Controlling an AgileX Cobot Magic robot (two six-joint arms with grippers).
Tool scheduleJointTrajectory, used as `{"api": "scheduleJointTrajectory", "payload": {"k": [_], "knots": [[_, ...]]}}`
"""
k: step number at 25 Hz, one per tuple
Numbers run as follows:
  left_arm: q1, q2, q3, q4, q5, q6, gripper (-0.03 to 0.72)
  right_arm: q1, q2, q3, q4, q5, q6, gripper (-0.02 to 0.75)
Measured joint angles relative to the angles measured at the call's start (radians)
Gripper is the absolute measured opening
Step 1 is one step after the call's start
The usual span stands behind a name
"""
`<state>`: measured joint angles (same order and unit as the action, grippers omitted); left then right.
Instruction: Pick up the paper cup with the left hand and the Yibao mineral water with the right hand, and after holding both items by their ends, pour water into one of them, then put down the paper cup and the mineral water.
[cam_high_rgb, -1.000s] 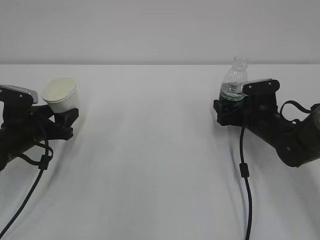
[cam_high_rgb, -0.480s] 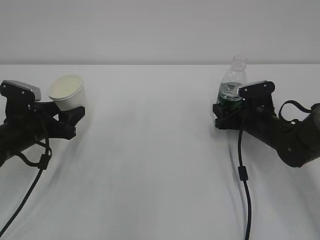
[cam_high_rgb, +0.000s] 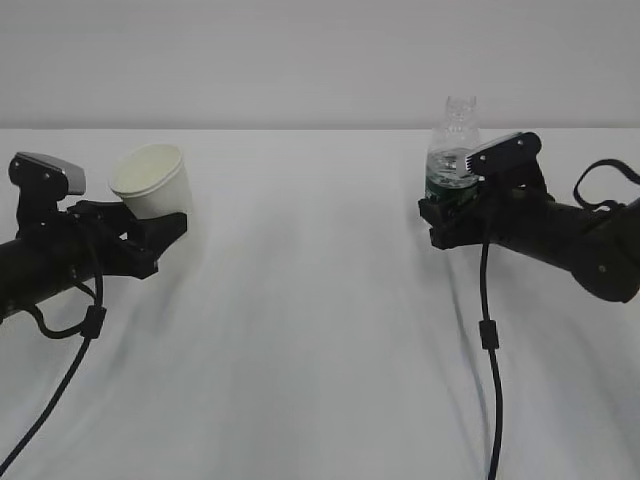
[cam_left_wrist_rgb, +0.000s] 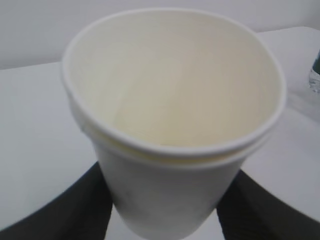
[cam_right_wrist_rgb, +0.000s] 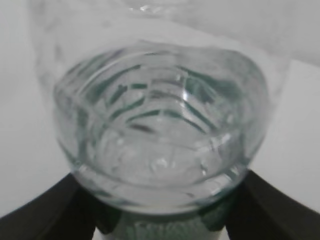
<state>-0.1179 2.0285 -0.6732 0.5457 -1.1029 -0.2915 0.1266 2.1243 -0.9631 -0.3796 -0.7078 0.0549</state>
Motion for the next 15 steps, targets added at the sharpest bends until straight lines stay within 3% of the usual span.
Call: {"api": "scheduleJointTrajectory", "payload": {"k": [7,15], "knots": [[0.0,-0.053,0.0,0.163,0.037,-0.124,0.43,0.0,-0.153,0.002,-0.119,0.123,0.007,0.51],[0.0,-0.177,0.0,0.303,0.094,-0.241,0.424,0.0,-0.265,0.009,-0.332,0.205,0.151,0.51]]}}
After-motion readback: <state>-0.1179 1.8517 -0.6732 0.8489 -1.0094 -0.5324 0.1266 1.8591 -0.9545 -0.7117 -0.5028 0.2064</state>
